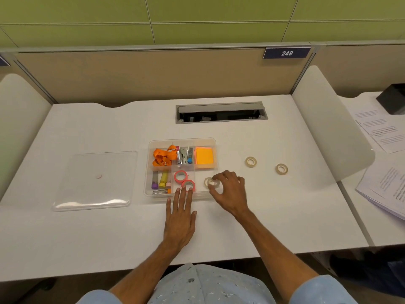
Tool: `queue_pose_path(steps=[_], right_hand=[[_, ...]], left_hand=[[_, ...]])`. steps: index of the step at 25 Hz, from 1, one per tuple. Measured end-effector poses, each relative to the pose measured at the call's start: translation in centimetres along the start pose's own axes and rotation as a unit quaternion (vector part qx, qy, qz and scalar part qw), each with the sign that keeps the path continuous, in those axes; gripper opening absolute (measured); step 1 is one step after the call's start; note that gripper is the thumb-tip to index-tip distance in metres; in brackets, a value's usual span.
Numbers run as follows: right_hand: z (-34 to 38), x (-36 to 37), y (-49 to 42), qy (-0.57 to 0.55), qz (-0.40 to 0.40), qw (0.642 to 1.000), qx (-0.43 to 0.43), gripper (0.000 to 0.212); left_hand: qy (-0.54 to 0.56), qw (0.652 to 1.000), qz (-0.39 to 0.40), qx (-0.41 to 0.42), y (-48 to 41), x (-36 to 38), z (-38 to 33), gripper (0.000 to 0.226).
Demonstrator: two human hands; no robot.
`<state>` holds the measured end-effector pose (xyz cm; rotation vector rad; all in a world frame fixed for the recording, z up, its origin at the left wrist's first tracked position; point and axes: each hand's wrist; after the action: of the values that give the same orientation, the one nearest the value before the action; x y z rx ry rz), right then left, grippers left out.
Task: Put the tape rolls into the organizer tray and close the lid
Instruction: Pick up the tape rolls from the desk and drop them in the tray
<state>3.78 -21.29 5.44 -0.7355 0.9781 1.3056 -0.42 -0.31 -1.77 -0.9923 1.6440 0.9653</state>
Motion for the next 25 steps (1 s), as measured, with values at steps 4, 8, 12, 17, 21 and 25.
queue_pose_path(steps=[4,8,12,17,21,25], right_hand=[[1.1,1.1,-0.1,0.056,0.039,0.997,-0.021,0.045],[0.7,0.9,-0.2,0.069,0.028,0.997,-0.014,0.045],[-0.6,0.0,-0.9,0.046,-0.026,0.999,0.003,0.031],[-3.0,-1.7,-2.5,0.026,-0.064,0.994,0.086,0.027],[-5.2,-2.8,-3.5,0.055,-0.018,0.985,0.161,0.041],[-7.2,-3.8,-4.7,0.090,0.048,0.979,0.176,0.063]], left_hand=[[0.007,1.000,0.002,-0.003,-0.1,0.0,0.0,0.075],[-0.001,1.000,0.004,-0.008,-0.1,0.2,0.1,0.075],[0.001,1.000,-0.006,-0.005,-0.2,0.5,0.0,0.075],[-0.004,1.000,-0.014,-0.004,-0.2,0.7,-0.1,0.074],[-0.014,1.000,-0.016,-0.006,-0.2,0.8,0.0,0.073],[-0.018,1.000,-0.019,-0.008,-0.2,0.9,-0.1,0.072]])
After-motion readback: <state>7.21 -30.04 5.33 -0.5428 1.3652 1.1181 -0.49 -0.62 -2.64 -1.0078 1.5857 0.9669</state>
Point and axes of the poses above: each hand's wrist, its own y-axis away from the middle knuckle, its own x-axis out of the palm, z = x × y, and after that the axes turned 5 degrees about x, right-handed
